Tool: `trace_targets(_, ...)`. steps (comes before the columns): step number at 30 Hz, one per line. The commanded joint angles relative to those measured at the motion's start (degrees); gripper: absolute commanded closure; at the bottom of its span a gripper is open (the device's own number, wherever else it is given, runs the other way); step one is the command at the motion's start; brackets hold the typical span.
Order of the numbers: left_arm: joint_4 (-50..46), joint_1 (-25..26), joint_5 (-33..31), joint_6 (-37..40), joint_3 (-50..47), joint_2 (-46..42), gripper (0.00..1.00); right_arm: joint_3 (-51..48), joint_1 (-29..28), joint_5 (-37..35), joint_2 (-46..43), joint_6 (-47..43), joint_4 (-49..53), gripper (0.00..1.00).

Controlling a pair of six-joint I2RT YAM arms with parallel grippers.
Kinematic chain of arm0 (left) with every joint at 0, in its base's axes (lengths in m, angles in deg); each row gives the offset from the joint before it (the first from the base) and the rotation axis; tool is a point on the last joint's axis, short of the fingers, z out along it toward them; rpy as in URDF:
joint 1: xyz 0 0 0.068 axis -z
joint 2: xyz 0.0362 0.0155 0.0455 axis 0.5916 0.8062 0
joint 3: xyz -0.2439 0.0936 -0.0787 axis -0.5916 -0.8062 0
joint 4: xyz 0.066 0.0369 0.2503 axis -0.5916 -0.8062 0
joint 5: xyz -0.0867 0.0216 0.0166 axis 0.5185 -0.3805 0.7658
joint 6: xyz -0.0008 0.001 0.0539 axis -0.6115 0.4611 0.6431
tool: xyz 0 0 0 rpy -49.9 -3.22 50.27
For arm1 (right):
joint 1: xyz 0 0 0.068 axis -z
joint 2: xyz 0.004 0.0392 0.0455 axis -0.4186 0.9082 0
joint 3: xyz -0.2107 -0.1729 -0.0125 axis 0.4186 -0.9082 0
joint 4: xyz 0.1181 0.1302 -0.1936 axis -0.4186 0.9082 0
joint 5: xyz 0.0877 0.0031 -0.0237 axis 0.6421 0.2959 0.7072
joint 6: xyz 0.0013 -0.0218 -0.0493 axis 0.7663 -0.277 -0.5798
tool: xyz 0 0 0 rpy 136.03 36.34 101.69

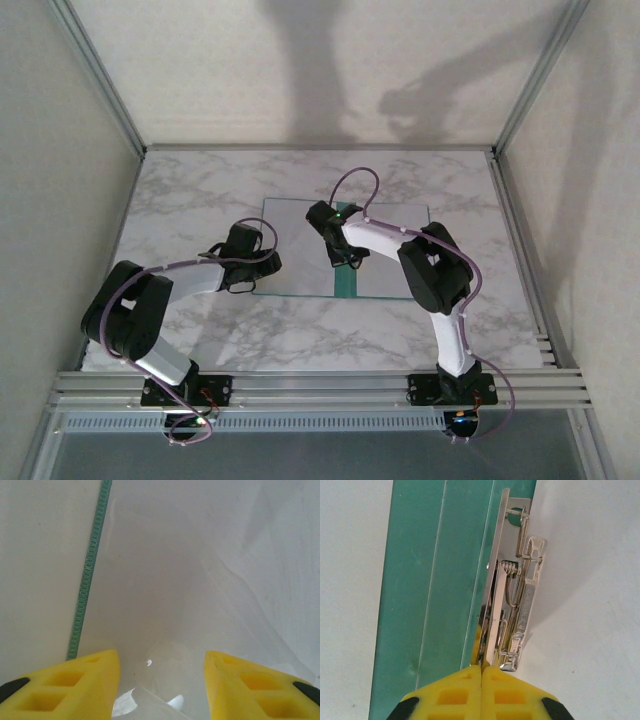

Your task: Put the files into the folder

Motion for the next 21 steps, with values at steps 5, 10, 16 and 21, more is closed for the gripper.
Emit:
trace_targets(5, -2.2, -0.3, 0.7, 0.5, -0.6, 2.1, 0.52, -4.1, 0.4, 1.2, 5.7, 0.8, 0.4, 1.00)
trace_targets(10, -2.1, -0.3, 0.8, 0.4, -0.8, 2.1, 0.52, -4.0, 0.4, 0.8, 6.6, 0.9, 1.1, 1.00)
trace_targets(16, -1.8, -0.3, 0.9, 0.2, -1.0, 2.1, 0.52, -4.4, 0.6, 2.3, 5.0, 0.5, 0.0, 1.00)
trace_targets(21, -2.2, -0.3, 0.7, 0.3, -0.7, 1.8, 0.52, -1.3, 0.5, 2.6, 3.7, 0.4, 2.5, 1.00)
